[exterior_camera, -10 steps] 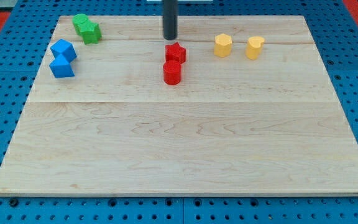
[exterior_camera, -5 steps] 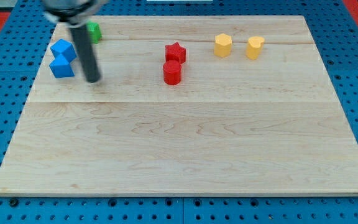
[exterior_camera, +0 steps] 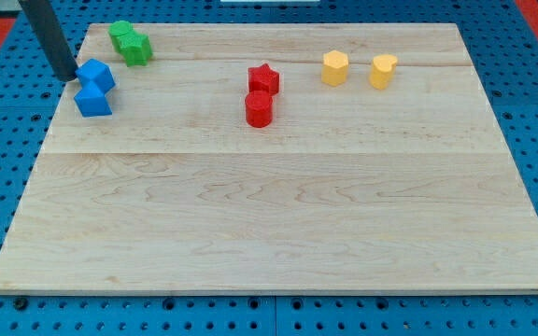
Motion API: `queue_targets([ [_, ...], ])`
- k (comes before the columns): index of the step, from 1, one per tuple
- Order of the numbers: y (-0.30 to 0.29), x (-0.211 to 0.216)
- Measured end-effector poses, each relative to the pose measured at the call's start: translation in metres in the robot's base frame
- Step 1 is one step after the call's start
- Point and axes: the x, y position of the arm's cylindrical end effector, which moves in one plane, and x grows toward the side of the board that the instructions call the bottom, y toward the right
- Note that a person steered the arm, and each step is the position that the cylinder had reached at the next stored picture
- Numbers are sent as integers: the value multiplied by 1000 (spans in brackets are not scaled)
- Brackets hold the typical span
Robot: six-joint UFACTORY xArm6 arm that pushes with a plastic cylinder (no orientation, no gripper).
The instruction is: Point your arm at the left of the cube
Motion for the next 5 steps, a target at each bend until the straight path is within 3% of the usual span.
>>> queue_targets([
  [5,-9,0],
])
